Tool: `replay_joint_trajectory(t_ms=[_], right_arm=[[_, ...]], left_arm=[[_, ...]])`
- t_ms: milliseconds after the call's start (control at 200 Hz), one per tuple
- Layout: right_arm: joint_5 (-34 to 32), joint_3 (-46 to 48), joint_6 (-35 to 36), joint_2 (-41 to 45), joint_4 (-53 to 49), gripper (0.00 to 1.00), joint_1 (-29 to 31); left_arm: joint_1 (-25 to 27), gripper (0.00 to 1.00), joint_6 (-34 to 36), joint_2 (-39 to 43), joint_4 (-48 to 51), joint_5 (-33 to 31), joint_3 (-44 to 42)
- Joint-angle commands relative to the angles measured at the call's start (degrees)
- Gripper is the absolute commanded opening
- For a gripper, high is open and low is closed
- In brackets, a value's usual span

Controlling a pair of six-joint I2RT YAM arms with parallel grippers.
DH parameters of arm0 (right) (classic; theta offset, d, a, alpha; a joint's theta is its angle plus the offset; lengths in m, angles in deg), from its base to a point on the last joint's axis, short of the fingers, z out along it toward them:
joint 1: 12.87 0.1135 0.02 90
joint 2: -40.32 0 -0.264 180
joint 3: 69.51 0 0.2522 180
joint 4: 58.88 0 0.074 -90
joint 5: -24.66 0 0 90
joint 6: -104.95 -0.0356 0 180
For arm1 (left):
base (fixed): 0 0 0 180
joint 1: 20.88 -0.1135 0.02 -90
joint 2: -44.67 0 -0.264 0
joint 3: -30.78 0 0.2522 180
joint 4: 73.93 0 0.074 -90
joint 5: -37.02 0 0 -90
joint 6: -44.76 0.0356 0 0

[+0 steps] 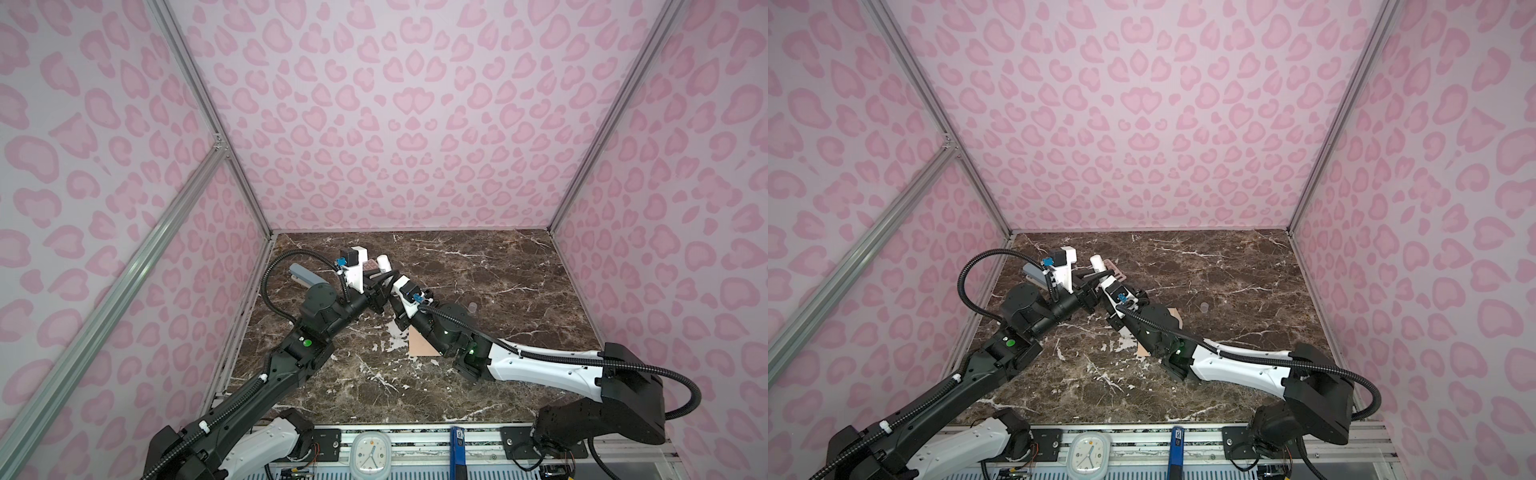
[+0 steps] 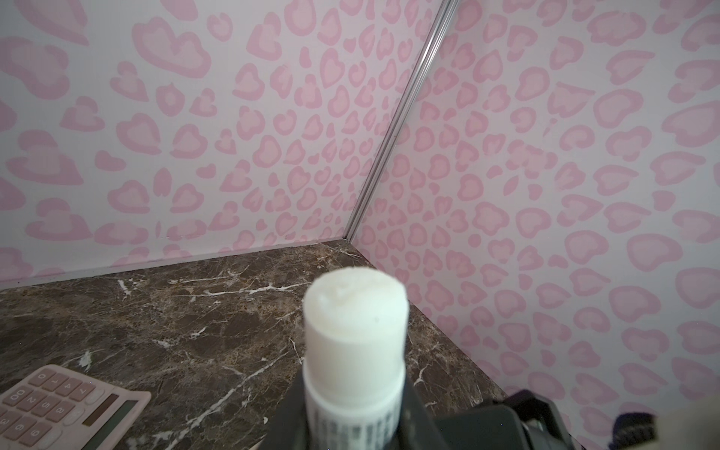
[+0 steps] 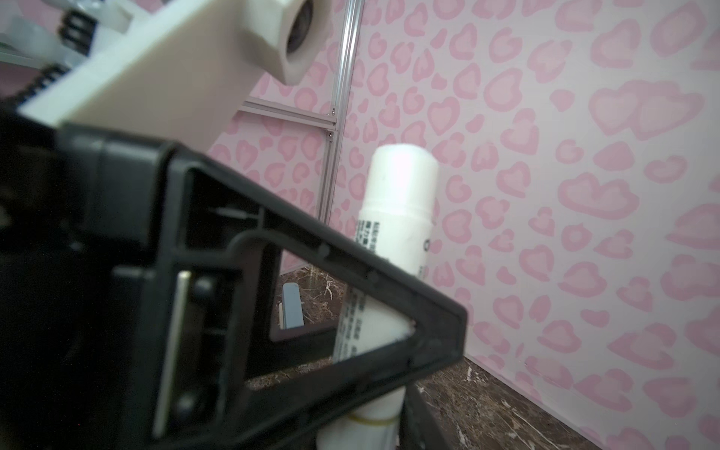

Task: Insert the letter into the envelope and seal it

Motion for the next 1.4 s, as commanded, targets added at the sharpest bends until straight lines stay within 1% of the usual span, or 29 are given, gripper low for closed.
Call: replay_joint_trajectory(t_ms=[0, 75, 150, 235, 300, 420, 455, 490, 525, 535, 570, 610, 645, 715, 890, 1050, 1395], right_arm=[[-1.56, 0.56, 0.10, -0.13, 3.58, 0.24, 0.17], [-1.96, 0.76, -0.37, 0.07, 3.77, 0.18, 0.13], [-0.93, 1.23, -0.73, 0.78, 3.94, 0.11, -0.09], [2.09, 1.72, -1.16, 2.17, 3.39, 0.07, -0.29], [6.84, 1.57, -1.92, 3.30, 0.77, 0.05, -0.80], [15.12, 1.82, -4.27, 5.56, -2.74, 0.05, -1.67], [16.67, 1.86, -5.04, 6.36, -3.96, 0.05, -1.92], [17.61, 2.00, -5.46, 6.96, -4.75, 0.07, -1.98], [18.30, 2.11, -5.49, 7.50, -5.48, 0.13, -1.99], [18.33, 2.22, -5.53, 7.68, -5.71, 0.14, -2.05], [17.90, 2.29, -5.56, 8.07, -6.79, 0.26, -2.00], [17.31, 2.42, -5.37, 8.56, -7.98, 0.35, -2.03], [16.60, 2.60, -5.07, 8.88, -8.93, 0.39, -2.11], [15.97, 3.17, -4.98, 9.21, -9.42, 0.42, -2.30], [15.44, 3.06, -6.47, 9.17, -9.12, 0.42, -2.99], [14.31, 1.01, -7.89, 6.93, -9.25, 0.38, -3.31], [10.33, -1.92, -10.51, 3.18, -9.36, 0.31, -3.28]], left_arm=[[0.08, 0.04, -0.08, 0.43, -2.28, -0.14, -0.10], [0.08, 0.04, -0.39, 0.52, -2.25, -0.25, -0.29], [0.08, 0.04, -0.67, 0.44, -1.44, -0.14, -0.18], [0.04, 0.04, -0.43, 0.57, 0.14, 0.24, 0.36], [0.00, 0.04, 0.00, 0.82, 1.28, 0.89, 0.63], [-0.09, 0.04, 1.32, 1.32, 2.14, 3.15, 0.81], [-0.09, 0.04, 1.54, 1.55, 2.35, 3.65, 0.82], [-0.09, 0.04, 1.70, 1.57, 2.63, 3.85, 0.78], [-0.09, 0.04, 1.70, 1.66, 2.61, 3.98, 0.68], [-0.09, 0.04, 1.75, 1.66, 2.64, 4.02, 0.57], [-0.09, 0.04, 1.71, 1.73, 2.47, 3.95, 0.50], [-0.09, 0.04, 1.52, 1.83, 2.22, 3.72, 0.41], [-0.09, 0.04, 1.41, 1.92, 1.92, 3.61, 0.26], [-0.09, 0.04, 1.19, 1.90, 1.40, 3.33, 0.32], [-0.09, 0.04, 0.45, 1.23, -0.04, 4.26, 0.37], [-0.09, 0.04, -0.36, 0.61, -2.08, 5.23, -0.19], [0.00, 0.04, -0.75, 0.78, -4.78, 5.08, -1.17]])
